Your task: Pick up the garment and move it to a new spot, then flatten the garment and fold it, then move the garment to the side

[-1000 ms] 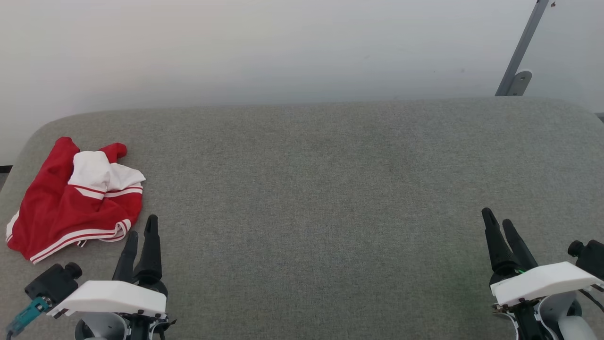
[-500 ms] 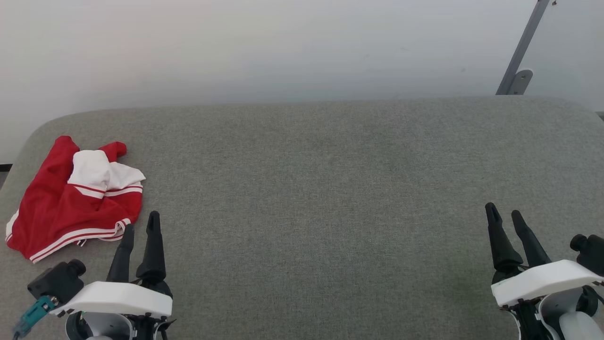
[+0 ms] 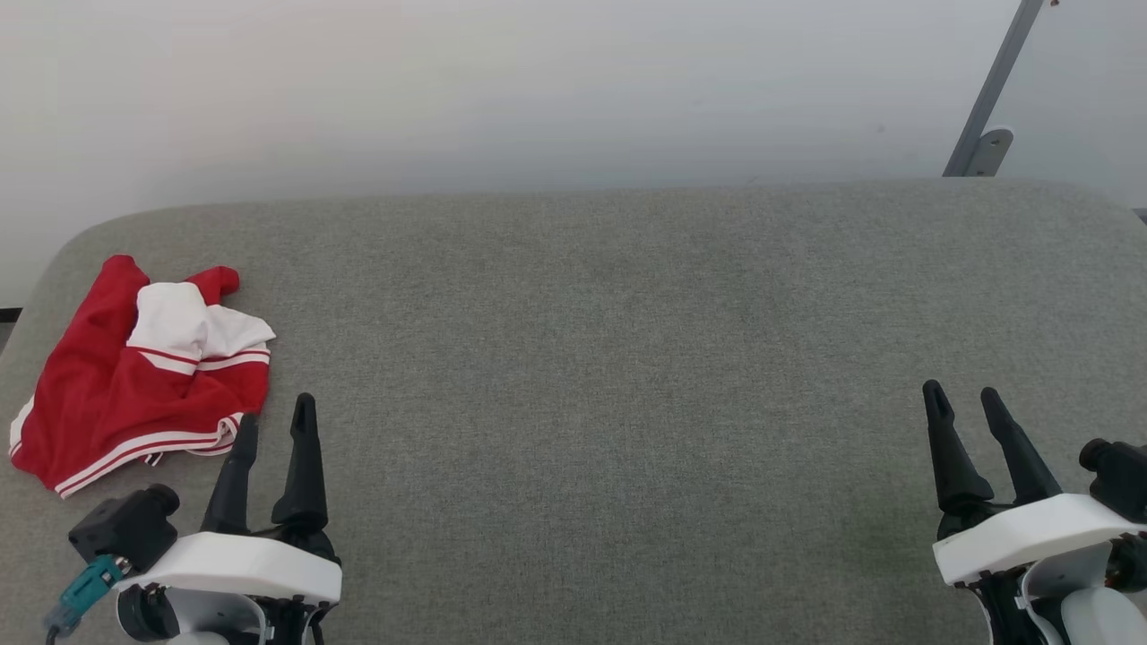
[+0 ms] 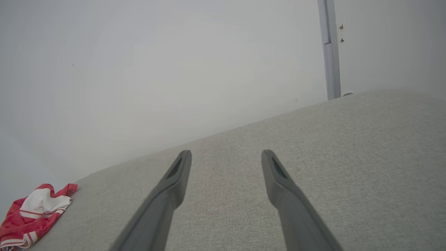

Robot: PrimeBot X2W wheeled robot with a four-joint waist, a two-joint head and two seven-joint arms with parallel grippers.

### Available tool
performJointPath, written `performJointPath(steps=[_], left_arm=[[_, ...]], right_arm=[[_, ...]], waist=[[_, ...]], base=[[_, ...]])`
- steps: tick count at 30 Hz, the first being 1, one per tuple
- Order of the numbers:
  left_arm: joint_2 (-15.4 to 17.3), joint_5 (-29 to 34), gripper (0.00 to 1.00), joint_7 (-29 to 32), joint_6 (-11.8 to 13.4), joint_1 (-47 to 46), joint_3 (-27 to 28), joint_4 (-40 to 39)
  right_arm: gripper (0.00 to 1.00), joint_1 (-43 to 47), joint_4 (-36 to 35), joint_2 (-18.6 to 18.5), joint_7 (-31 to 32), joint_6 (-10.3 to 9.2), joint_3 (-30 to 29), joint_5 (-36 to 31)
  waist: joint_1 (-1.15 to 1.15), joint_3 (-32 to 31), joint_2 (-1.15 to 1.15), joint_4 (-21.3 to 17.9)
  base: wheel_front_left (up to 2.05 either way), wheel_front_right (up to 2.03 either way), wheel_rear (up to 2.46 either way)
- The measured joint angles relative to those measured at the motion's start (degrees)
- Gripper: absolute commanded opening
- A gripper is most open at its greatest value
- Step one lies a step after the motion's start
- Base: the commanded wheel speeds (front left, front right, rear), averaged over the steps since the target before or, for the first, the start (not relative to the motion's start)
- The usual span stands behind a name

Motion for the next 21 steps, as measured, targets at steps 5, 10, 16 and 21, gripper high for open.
performJointPath(steps=[5, 10, 16, 21], left_arm=[[0.41, 2.31, 1.0, -0.79, -0.01, -0.01, -0.64, -0.18], [0.81, 4.08, 1.0, -1.37, -0.02, -0.01, -1.16, -0.34], [1.21, 6.62, 1.0, -2.15, -0.02, -0.1, -1.53, -0.48], [1.44, 8.4, 1.0, -2.72, -0.02, -0.23, -1.55, -0.69]], right_arm=[[1.0, 0.01, -0.21, -0.3, -0.71, 0.0, 0.2, -2.36], [1.0, 0.03, -0.49, -0.68, -1.44, 0.0, 0.44, -4.67], [1.0, 0.05, -1.25, -0.99, -2.19, 0.0, 0.73, -7.56], [1.0, 0.08, -1.68, -1.27, -2.86, 0.0, 0.83, -9.77]], waist=[[0.0, 0.06, 0.0, 0.02], [0.0, 0.13, 0.0, 0.06], [0.0, 0.21, 0.0, 0.12], [0.0, 0.18, 0.0, 0.13]], base=[[0.0, 0.0, 0.0], [0.0, 0.0, 0.0], [0.0, 0.0, 0.0], [0.0, 0.0, 0.0]])
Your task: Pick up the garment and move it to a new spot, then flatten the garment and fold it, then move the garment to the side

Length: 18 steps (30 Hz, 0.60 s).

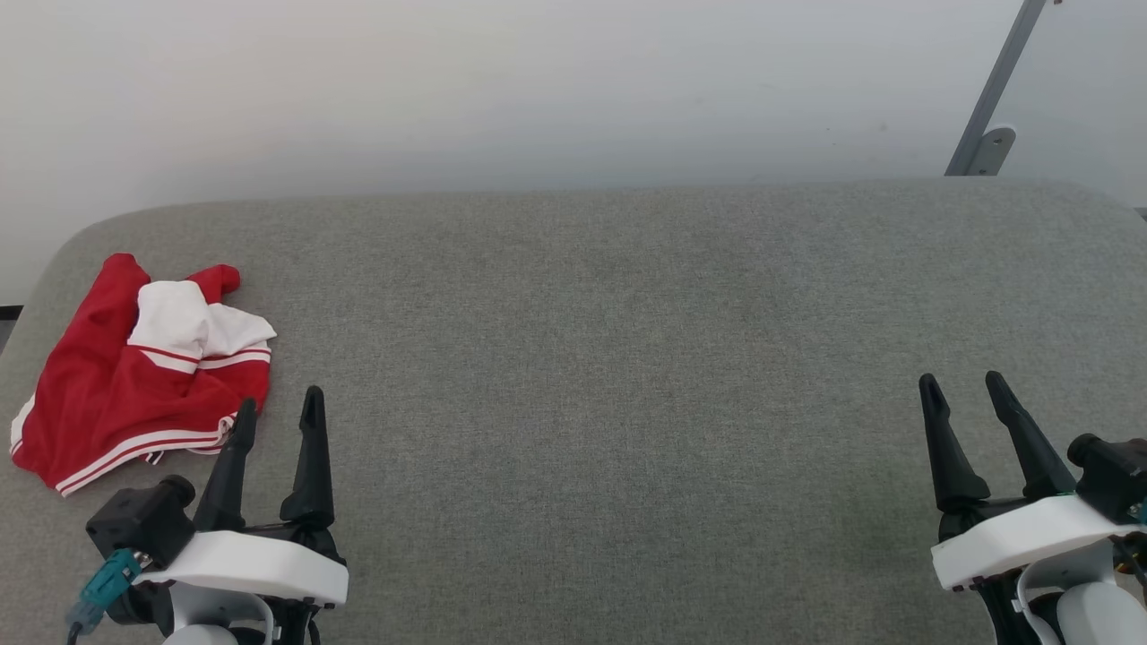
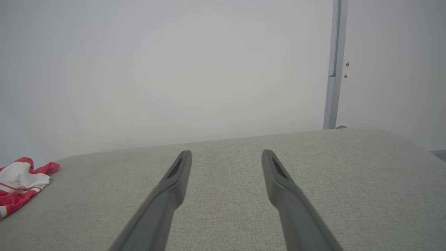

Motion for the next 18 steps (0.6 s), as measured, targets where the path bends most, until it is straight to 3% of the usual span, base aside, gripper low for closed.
performJointPath(steps=[18], left_arm=[[0.76, 6.11, 1.0, -2.18, -0.15, -0.03, -0.22, -0.25]], right_arm=[[1.0, 0.16, -0.79, -0.78, -2.04, 0.01, 0.38, -7.99]], waist=[[0.0, -0.29, 0.0, 0.02]], base=[[0.0, 0.0, 0.0]])
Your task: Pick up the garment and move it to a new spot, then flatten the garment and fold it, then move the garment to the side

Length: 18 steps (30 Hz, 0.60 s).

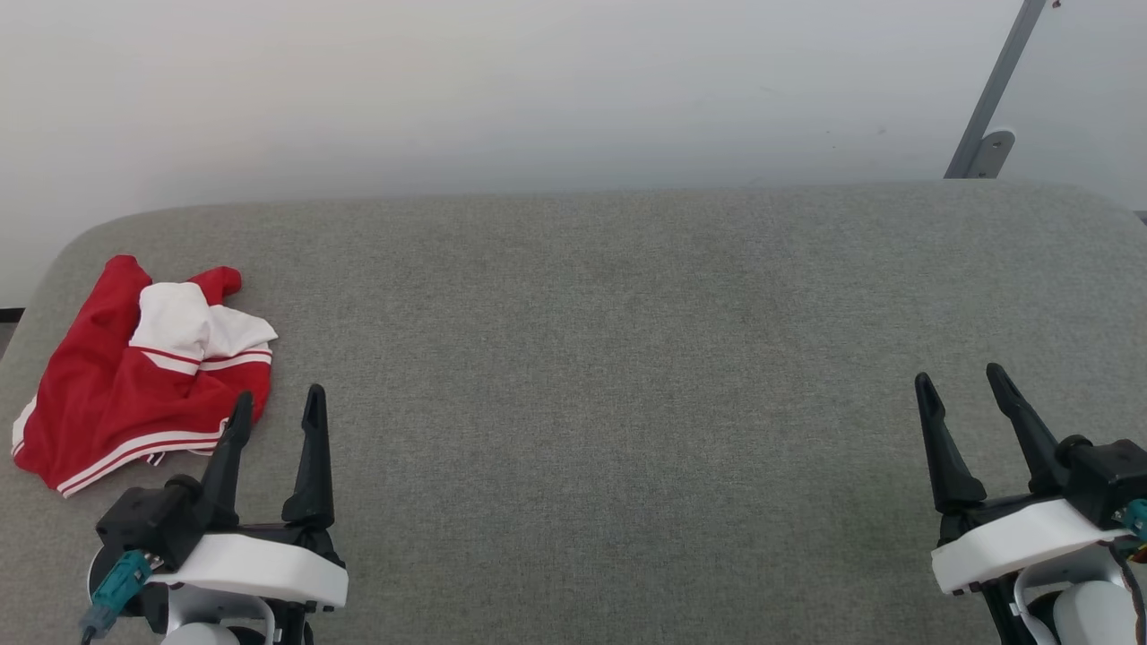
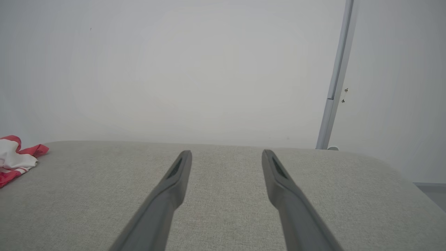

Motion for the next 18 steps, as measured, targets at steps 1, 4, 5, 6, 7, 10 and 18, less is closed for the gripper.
performJointPath(steps=[1, 4, 5, 6, 7, 10, 18], left_arm=[[0.03, 0.2, 1.0, -0.08, -0.01, 0.01, 0.0, 0.01], [0.11, 1.54, 1.0, -0.3, -0.01, 0.01, 0.08, 0.01], [0.12, 1.77, 1.0, -0.52, -0.01, 0.01, 0.13, 0.01], [0.15, 2.05, 1.0, -0.57, -0.01, 0.03, 0.18, 0.01], [0.21, 2.32, 1.0, -0.62, -0.01, 0.04, 0.19, 0.02], [0.29, 2.87, 1.0, -0.77, -0.01, 0.08, 0.29, 0.05], [0.37, 2.92, 1.0, -0.79, -0.01, 0.32, 0.41, 0.52]], right_arm=[[1.0, 0.0, -0.11, 0.0, -0.09, 0.0, -0.05, -0.35], [1.0, 0.05, -0.42, -0.04, -0.41, 0.0, -0.24, -1.42], [1.0, 0.09, -0.48, -0.09, -0.49, 0.0, -0.3, -1.82], [1.0, 0.14, -0.56, -0.11, -0.56, 0.0, -0.35, -2.23], [1.0, 0.22, -0.64, -0.11, -0.59, 0.0, -0.43, -2.68], [1.0, 0.31, -0.78, -0.12, -0.89, 0.0, -0.69, -3.58], [1.0, 0.61, -1.08, 0.03, -0.89, 0.0, -1.35, -3.83]], waist=[[0.0, -0.02, 0.0, -0.01], [0.0, -0.09, 0.0, -0.04], [0.0, -0.12, 0.0, -0.05], [0.0, -0.14, 0.0, -0.05], [0.0, -0.16, 0.0, -0.05], [0.0, -0.24, 0.0, -0.02], [0.0, -0.35, 0.0, 0.24]], base=[[0.0, 0.0, 0.0], [0.0, 0.0, 0.0], [0.0, 0.0, 0.0], [0.0, 0.0, 0.0], [0.0, 0.0, 0.0], [0.0, 0.0, 0.0], [0.0, 0.0, 0.0]])
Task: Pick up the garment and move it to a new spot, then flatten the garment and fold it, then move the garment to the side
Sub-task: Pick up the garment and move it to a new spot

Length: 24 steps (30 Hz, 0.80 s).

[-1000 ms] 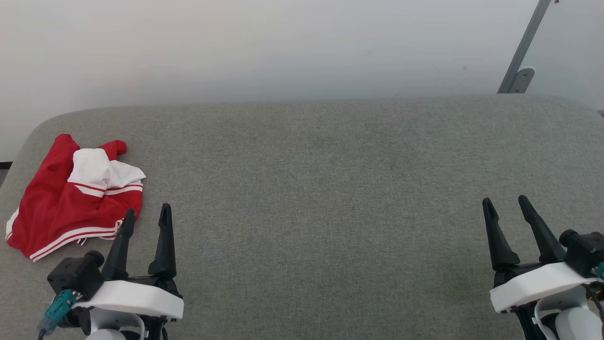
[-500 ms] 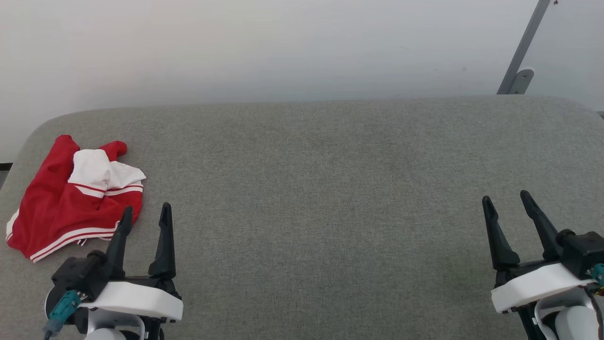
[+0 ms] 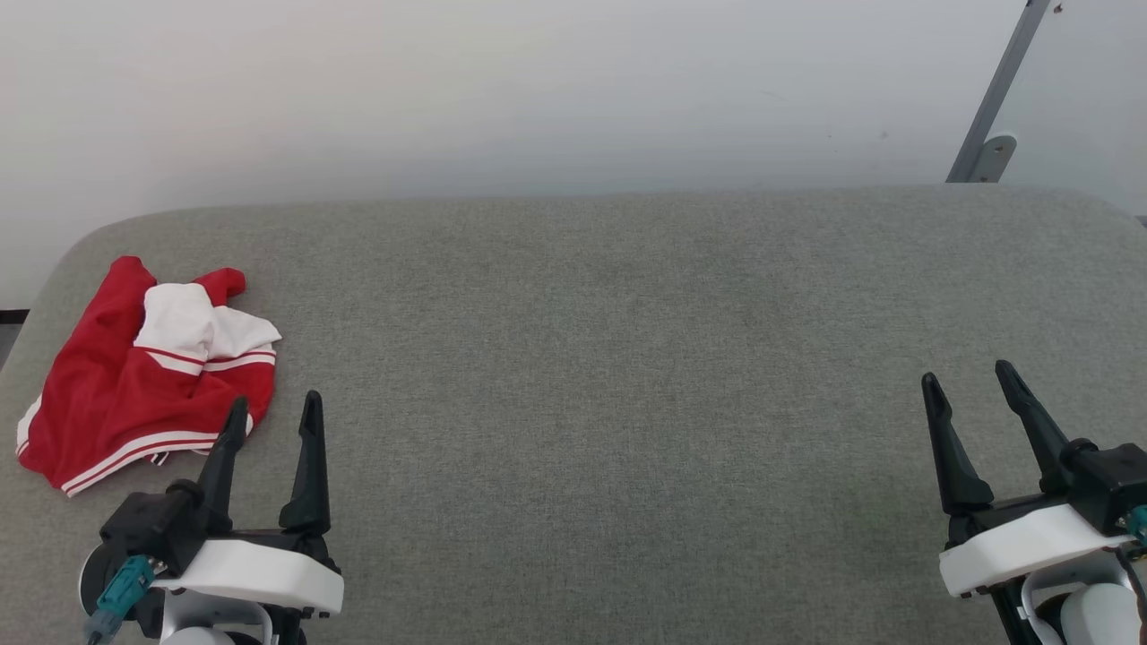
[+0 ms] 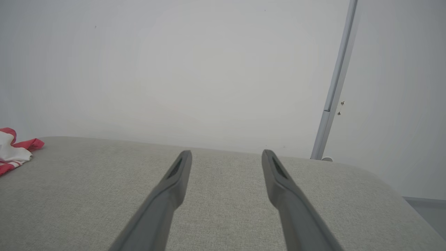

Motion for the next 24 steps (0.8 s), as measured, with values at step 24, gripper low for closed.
performJointPath(steps=[24], left_arm=[[-1.6, 0.65, 1.0, -0.02, 0.0, -1.04, 5.55, 5.06]], right_arm=[[1.0, -0.36, 1.1, -1.36, -0.01, 0.01, 5.42, 2.68]], waist=[[0.0, -1.47, 0.0, 14.59]], base=[[0.0, 0.0, 0.0]])
